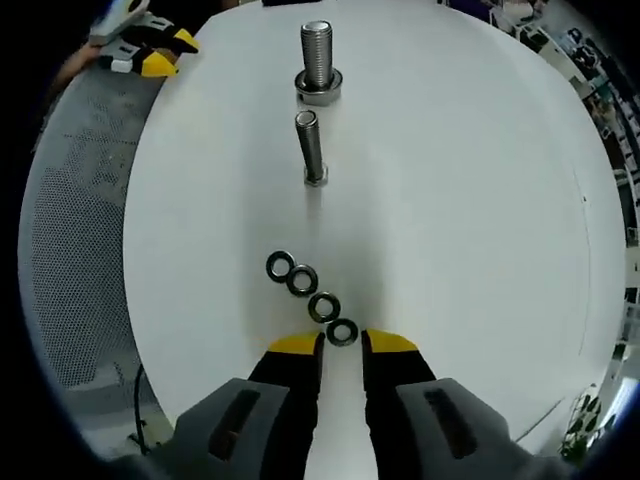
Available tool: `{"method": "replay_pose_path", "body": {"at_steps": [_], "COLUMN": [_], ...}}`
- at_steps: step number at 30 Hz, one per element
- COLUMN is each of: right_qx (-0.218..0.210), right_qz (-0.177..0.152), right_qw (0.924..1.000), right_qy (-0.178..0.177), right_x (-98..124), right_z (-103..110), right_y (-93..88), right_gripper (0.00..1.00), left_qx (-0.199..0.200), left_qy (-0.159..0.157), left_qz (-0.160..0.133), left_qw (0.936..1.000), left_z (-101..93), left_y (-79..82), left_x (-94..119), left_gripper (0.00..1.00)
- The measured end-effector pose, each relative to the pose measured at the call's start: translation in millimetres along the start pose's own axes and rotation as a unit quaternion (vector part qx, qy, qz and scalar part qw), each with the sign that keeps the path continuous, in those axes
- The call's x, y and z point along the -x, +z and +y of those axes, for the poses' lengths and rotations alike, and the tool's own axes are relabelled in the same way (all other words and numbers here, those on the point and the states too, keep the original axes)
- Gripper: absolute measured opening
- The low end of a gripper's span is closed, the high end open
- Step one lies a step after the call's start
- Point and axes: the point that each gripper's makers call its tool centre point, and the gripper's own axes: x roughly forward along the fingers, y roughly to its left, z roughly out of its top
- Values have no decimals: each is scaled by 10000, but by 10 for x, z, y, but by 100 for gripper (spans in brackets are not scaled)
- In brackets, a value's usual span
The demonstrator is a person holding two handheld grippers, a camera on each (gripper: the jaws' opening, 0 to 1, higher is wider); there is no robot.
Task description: Place the washer onto the threaded stud by aligning its center hole with the stud, sliding it down to the base, and recovering from edge contact or off-axis alignment until the washer reaches the visible bottom stop.
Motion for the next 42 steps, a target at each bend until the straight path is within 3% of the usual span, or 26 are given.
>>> {"method": "replay_pose_path", "body": {"at_steps": [17,25,27,30,42], "right_qx": [-71,-374,-371,-602,-446], "right_qz": [-158,-174,-148,-371,-491], "right_qw": [9999,9991,9992,9975,9977], "right_qy": [-11,52,-62,7,124], "right_x": [-19,-7,22,113,377], "right_z": [-7,-21,-66,-60,-15], "right_y": [39,53,45,108,326], "right_gripper": [15,14,14,14,14], "left_qx": [-14,-41,-39,-26,-39], "left_qy": [11,0,1,2,-35], "left_qz": [57,129,129,125,91], "left_qw": [10000,9999,9999,9999,9999], "left_z": [4,-1,-3,-2,-12], "left_y": [-19,-44,-43,-41,-29], "left_x": [-7,-16,-13,-13,-18], "left_gripper": [24,25,25,25,25]}}
